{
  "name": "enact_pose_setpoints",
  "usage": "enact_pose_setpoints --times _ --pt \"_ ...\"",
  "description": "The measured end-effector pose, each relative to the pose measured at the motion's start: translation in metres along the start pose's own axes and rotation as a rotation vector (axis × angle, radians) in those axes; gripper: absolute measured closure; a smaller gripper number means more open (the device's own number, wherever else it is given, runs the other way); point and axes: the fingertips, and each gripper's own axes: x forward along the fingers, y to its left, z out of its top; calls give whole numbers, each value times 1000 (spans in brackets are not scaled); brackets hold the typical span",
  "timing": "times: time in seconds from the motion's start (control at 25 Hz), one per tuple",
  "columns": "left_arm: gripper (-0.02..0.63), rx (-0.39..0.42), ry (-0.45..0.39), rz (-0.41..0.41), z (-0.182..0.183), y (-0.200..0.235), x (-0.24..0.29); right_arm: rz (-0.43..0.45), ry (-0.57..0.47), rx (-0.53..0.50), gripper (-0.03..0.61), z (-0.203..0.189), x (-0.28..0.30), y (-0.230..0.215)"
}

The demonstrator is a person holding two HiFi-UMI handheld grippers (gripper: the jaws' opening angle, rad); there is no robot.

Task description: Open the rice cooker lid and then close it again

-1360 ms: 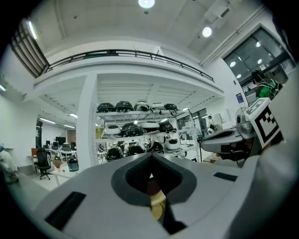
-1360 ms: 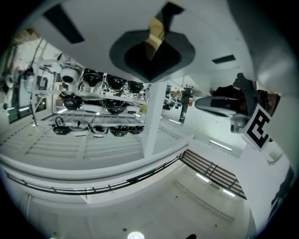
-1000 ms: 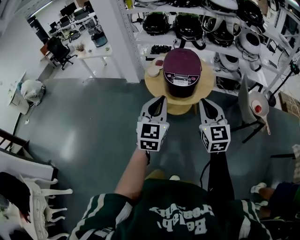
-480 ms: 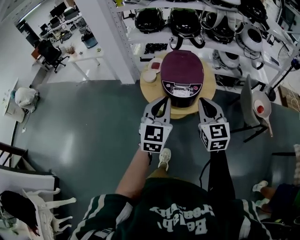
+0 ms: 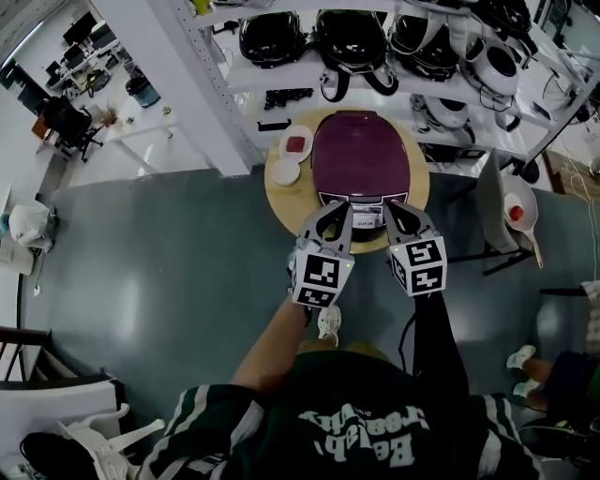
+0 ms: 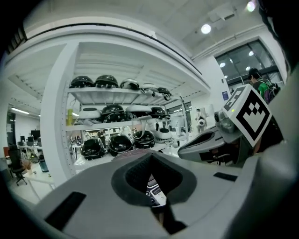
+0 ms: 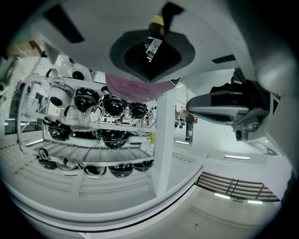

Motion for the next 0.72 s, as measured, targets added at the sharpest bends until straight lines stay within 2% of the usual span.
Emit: enact_pose_setpoints --times 0.32,0.72 --pt "615 -38 22 -48 -28 28 41 4 93 12 574 -14 47 -6" --pt "615 -62 63 -154 -58 28 69 26 190 20 574 -37 80 -4"
